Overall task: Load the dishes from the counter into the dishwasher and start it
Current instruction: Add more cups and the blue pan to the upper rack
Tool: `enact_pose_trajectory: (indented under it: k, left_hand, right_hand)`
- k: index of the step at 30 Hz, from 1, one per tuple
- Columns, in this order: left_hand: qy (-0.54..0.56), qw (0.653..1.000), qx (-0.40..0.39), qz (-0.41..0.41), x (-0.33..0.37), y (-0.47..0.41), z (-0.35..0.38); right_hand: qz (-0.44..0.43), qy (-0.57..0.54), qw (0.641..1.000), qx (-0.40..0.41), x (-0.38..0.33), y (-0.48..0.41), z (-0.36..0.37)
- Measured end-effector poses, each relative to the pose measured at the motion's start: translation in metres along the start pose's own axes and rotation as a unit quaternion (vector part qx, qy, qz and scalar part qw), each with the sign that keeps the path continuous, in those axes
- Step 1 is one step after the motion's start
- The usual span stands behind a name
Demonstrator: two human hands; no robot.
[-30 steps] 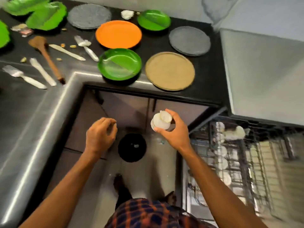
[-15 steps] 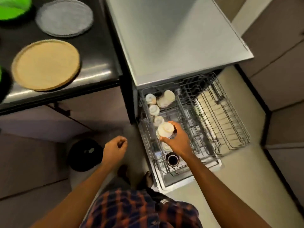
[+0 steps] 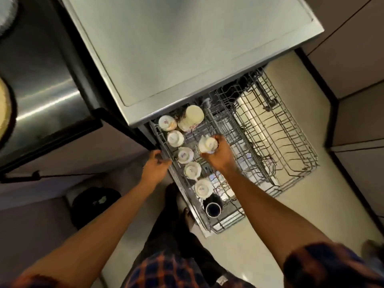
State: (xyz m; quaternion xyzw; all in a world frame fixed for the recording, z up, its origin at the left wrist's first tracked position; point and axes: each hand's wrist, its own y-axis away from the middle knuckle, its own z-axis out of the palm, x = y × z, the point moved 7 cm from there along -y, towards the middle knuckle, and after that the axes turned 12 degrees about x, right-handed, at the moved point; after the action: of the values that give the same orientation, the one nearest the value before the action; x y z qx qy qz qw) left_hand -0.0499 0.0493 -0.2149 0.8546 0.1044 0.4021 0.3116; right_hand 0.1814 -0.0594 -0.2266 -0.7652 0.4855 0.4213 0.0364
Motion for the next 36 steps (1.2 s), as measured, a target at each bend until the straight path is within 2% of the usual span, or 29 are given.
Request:
enact_pose_trajectory:
  k: [3,6,13,21,26,31,36]
  left_hand:
    - [0.027,0.999,-0.002,-0.041,0.003,-0.026,0.014]
    - [0.033,0.999,0.007,-0.038,0.013,-0.036,0.022]
    - [0.047,0.998,0.038,-0.018,0.008,-0.050,0.029]
    - [0.091,0.994,0.053,-0.028,0.001,-0.056,0.033]
    - [0.104,0.992,0.061,-0.030,-0.005,-0.059,0.035]
    - [0.108,0.992,0.064,-0.023,-0.004,-0.058,0.037]
    - [0.097,0.993,0.060,-0.033,-0.009,-0.063,0.039]
  right_hand:
    - [0.014,0.007,1.000,0.014,0.001,-0.030,0.019]
    - [0.040,0.014,0.999,0.029,0.001,-0.046,0.031]
    - [-0.056,0.109,0.991,0.055,-0.010,-0.055,0.052]
    - [-0.067,0.108,0.989,0.069,0.003,-0.055,0.065]
    - [-0.031,0.105,0.994,0.019,0.011,-0.063,0.070]
    - [-0.035,0.128,0.991,-0.022,0.011,-0.070,0.071]
    - [-0.026,0.123,0.992,-0.033,0.010,-0.069,0.069]
